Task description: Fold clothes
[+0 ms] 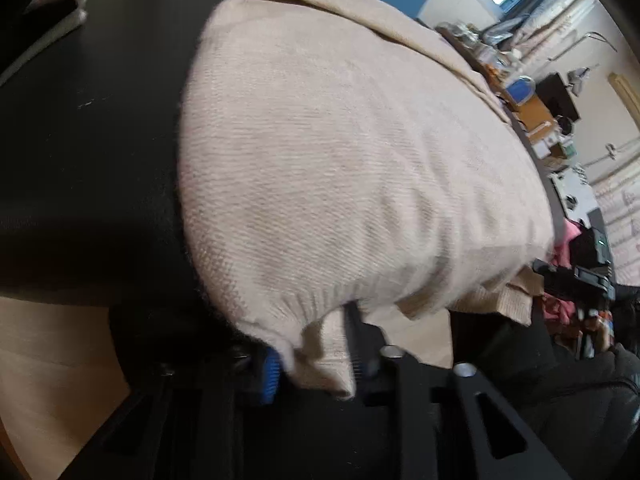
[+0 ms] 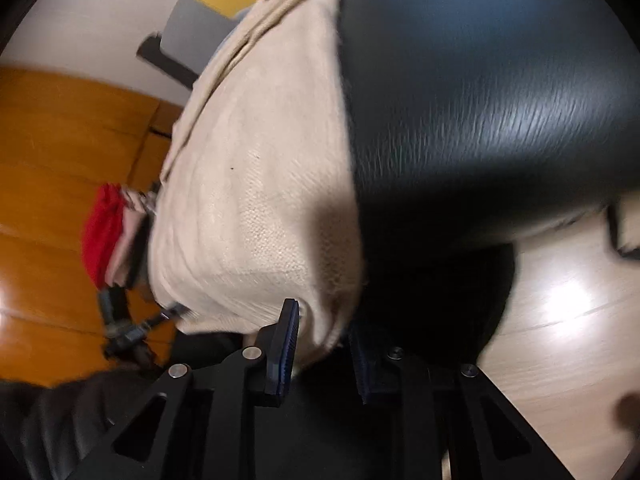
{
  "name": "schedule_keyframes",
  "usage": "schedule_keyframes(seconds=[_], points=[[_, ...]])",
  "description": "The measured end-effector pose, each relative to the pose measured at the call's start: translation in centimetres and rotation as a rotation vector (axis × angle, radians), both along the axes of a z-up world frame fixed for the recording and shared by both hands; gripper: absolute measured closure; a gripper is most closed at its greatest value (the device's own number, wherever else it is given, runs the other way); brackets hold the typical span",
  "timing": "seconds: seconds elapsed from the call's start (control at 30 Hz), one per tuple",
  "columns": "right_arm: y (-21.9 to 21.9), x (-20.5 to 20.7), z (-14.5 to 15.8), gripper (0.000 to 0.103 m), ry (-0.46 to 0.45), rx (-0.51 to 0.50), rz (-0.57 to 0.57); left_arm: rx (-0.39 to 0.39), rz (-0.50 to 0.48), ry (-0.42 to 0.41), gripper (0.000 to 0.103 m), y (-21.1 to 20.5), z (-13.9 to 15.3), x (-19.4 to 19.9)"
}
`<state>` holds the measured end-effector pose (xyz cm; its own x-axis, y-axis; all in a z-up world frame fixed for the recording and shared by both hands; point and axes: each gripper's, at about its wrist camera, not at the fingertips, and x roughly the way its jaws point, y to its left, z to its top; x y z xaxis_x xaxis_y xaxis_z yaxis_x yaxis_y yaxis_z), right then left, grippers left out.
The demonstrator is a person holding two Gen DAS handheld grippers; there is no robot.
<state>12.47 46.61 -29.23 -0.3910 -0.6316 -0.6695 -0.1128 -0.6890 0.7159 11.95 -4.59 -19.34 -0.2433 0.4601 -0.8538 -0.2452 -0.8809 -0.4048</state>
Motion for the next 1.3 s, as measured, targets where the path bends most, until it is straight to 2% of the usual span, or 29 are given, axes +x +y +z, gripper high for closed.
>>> schedule_keyframes(seconds=[0.03, 0.07, 0.1, 0.13, 0.17, 0.33, 0.4, 0.53, 0.67, 0.83, 0.97, 1.03, 1.1, 1.2, 1.3], points=[[-0.1, 0.0, 0.0, 0.076, 0.0, -0.008, -0.004, 0.003, -0.024, 0.011, 0.092, 0.3, 0.3, 0.1], [-0.2, -0.1, -0.1, 0.076, 0.001, -0.016, -0.008, 0.029, -0.039, 0.019, 0.096, 0.3, 0.8, 0.2], [-0.3, -0.1, 0.1, 0.081, 0.001, 0.002, -0.008, 0.061, -0.05, 0.025, 0.096, 0.2, 1.3, 0.3], [-0.3, -0.1, 0.5, 0.091, 0.002, 0.03, -0.006, 0.093, -0.061, 0.031, 0.096, 0.1, 1.8, 0.3], [-0.5, -0.1, 1.1, 0.095, 0.02, 0.034, 0.004, 0.126, -0.072, 0.038, 0.097, 0.0, 2.3, 0.4], [-1.8, 0.3, 4.6, 0.096, 0.144, 0.002, 0.068, 0.322, -0.104, 0.091, 0.097, -1.5, 6.0, 0.3], [-1.9, 0.2, 5.5, 0.096, 0.179, -0.018, 0.073, 0.377, -0.085, 0.109, 0.097, -2.7, 7.1, -0.6], [-1.7, -0.9, 6.7, 0.096, 0.244, -0.141, 0.045, 0.516, -0.056, 0.168, 0.097, -4.8, 9.5, -1.8], [-2.0, -2.9, 9.8, 0.096, 0.368, -0.273, 0.034, 0.619, -0.044, 0.237, 0.097, -5.5, 11.8, -3.2], [-2.5, -6.4, 14.1, 0.096, 0.5, -0.35, 0.03, 0.746, -0.031, 0.325, 0.099, -5.8, 15.1, -8.4], [-1.8, -11.4, 16.6, 0.096, 0.569, -0.35, 0.012, 0.788, -0.008, 0.353, 0.099, -5.5, 16.6, -14.6], [-1.2, -15.4, 16.7, 0.096, 0.559, -0.327, -0.016, 0.778, 0.022, 0.344, 0.099, -4.7, 16.1, -19.2], [-0.6, -19.2, 15.8, 0.096, 0.508, -0.261, -0.058, 0.749, 0.061, 0.317, 0.099, -3.9, 14.5, -23.3], [0.9, -23.7, 12.8, 0.096, 0.396, -0.203, -0.118, 0.696, 0.171, 0.181, 0.099, -3.4, 9.7, -29.8], [1.5, -26.5, 9.0, 0.096, 0.26, -0.148, -0.167, 0.58, 0.266, 0.001, 0.1, -2.6, 3.0, -34.2]])
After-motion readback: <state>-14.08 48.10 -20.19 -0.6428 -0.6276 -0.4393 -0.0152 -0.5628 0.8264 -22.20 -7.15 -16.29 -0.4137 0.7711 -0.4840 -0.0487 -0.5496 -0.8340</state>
